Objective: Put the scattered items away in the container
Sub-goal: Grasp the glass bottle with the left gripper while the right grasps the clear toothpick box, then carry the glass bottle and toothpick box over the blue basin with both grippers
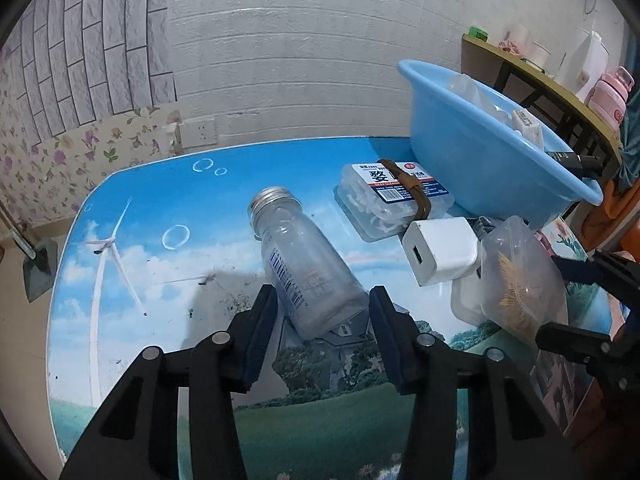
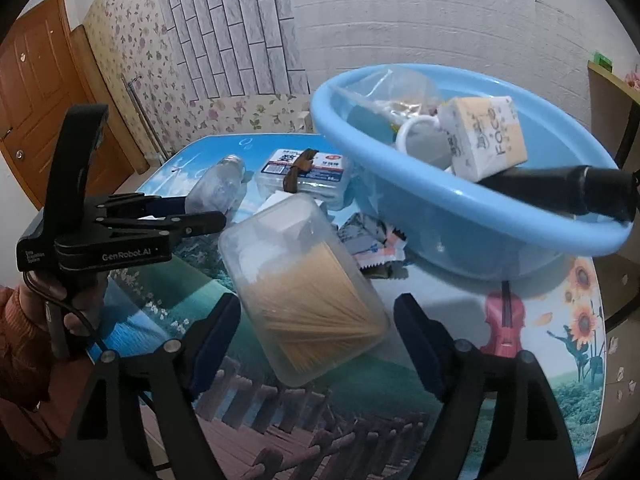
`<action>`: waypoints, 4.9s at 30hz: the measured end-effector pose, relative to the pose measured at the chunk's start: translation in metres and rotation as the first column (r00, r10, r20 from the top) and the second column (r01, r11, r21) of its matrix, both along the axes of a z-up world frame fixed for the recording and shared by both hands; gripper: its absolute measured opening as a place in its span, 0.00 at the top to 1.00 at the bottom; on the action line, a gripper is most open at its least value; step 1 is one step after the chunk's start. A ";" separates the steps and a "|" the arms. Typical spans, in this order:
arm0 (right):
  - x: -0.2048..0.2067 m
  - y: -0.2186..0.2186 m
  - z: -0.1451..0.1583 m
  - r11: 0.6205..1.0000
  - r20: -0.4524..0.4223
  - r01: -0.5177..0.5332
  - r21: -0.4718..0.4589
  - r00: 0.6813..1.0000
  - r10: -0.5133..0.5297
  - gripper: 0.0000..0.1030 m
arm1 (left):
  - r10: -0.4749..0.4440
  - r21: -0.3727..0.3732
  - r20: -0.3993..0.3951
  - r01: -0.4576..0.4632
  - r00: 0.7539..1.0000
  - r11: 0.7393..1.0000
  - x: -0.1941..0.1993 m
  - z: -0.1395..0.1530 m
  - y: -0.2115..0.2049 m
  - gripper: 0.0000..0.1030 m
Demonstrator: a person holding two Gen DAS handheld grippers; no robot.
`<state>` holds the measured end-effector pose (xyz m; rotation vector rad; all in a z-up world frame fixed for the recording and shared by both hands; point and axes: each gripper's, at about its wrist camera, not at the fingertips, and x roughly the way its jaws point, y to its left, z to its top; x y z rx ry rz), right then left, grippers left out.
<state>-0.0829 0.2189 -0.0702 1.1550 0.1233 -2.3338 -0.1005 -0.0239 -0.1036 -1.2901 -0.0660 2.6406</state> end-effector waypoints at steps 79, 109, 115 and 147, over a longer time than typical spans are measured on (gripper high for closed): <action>0.045 0.077 0.030 0.992 -0.123 0.126 0.001 0.985 -0.125 0.82 | 0.049 -0.089 -0.014 -0.050 0.999 0.995 0.046 0.030 0.039 0.61; 0.029 0.074 -0.010 0.987 -0.069 0.137 0.080 0.989 -0.132 0.13 | 0.046 -0.083 0.018 -0.044 0.999 0.996 0.045 0.017 0.032 0.61; 0.025 0.077 -0.018 0.984 -0.026 0.154 0.086 0.988 -0.152 0.13 | 0.047 -0.080 0.021 -0.045 0.999 0.996 0.045 0.016 0.031 0.61; 0.052 0.079 0.040 0.991 -0.153 0.117 -0.067 0.980 -0.126 0.37 | 0.027 -0.075 -0.091 -0.034 0.996 0.997 0.061 0.062 0.035 0.62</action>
